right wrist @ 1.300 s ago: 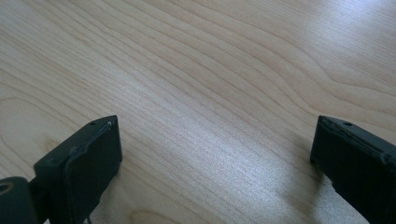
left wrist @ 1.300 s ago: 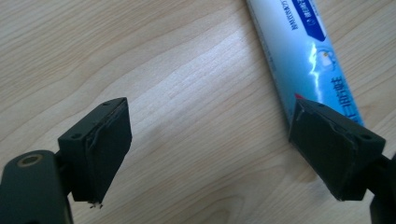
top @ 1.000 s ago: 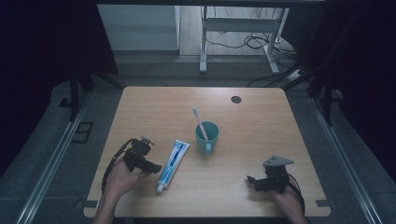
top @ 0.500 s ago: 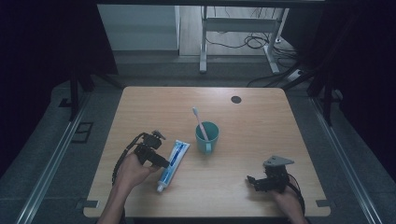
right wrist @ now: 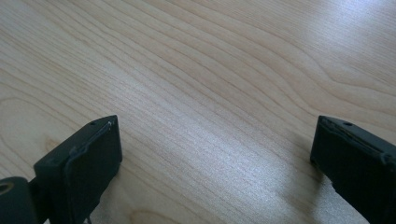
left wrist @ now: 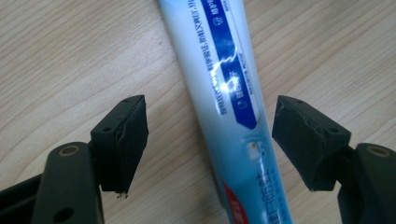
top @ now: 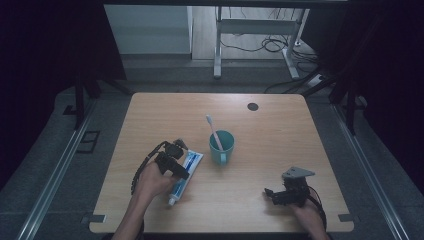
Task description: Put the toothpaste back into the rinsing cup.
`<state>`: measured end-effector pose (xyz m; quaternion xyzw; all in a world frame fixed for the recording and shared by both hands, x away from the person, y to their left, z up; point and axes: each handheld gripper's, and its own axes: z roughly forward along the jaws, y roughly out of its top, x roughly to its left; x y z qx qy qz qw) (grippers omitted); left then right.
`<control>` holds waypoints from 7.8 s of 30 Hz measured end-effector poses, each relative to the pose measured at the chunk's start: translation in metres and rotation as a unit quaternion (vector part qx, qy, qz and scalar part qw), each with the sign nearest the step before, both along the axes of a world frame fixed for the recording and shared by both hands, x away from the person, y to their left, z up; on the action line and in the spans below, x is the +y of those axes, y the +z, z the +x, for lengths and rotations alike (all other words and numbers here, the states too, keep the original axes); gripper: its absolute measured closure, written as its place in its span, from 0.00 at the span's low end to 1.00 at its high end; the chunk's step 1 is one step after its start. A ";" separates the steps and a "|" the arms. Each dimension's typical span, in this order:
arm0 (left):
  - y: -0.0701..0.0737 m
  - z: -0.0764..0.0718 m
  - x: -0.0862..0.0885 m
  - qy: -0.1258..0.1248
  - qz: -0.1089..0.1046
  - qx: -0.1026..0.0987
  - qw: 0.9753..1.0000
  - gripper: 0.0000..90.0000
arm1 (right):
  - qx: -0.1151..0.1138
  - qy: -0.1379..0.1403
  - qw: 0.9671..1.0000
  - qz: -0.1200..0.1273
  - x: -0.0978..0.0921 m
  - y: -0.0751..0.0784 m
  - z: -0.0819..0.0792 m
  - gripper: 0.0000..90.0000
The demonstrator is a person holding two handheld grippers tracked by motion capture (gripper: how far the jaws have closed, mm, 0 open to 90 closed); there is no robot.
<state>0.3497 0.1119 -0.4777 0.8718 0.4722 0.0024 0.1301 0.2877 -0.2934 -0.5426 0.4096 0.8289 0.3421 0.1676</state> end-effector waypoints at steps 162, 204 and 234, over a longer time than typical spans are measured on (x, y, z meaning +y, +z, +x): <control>0.107 -0.007 -0.020 -0.083 -0.187 -0.202 0.958 0.80 | -0.001 0.001 1.000 0.000 0.000 0.000 0.000 0.02; 0.105 0.026 -0.068 -0.067 -0.230 -0.290 0.927 0.81 | -0.002 0.001 1.000 0.000 0.000 0.000 0.000 0.02; 0.086 0.042 -0.091 -0.039 -0.238 -0.337 0.910 0.81 | -0.001 0.002 1.000 0.000 0.000 0.000 0.000 0.02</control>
